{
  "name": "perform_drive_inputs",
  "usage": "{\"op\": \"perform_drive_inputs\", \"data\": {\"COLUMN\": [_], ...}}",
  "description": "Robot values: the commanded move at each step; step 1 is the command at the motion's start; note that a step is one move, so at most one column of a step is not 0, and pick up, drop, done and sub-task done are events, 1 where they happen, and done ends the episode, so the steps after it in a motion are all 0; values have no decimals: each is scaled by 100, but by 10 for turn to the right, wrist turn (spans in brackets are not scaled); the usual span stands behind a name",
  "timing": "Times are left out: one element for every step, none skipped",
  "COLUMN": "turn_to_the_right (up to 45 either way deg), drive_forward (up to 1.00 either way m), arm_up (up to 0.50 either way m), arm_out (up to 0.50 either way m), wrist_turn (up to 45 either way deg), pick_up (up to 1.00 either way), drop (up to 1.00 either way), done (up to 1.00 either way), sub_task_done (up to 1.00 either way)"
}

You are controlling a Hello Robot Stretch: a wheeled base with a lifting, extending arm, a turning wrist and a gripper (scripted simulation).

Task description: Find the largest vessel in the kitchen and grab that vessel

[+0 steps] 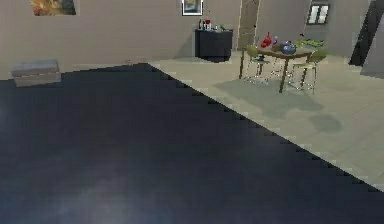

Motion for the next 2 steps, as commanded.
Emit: {"op": "perform_drive_inputs", "data": {"turn_to_the_right": [0,0], "drive_forward": [100,100], "arm_up": [0,0], "arm_out": [0,0], "wrist_turn": [0,0], "pick_up": [0,0], "drop": [0,0], "done": [0,0], "sub_task_done": [0,0]}}
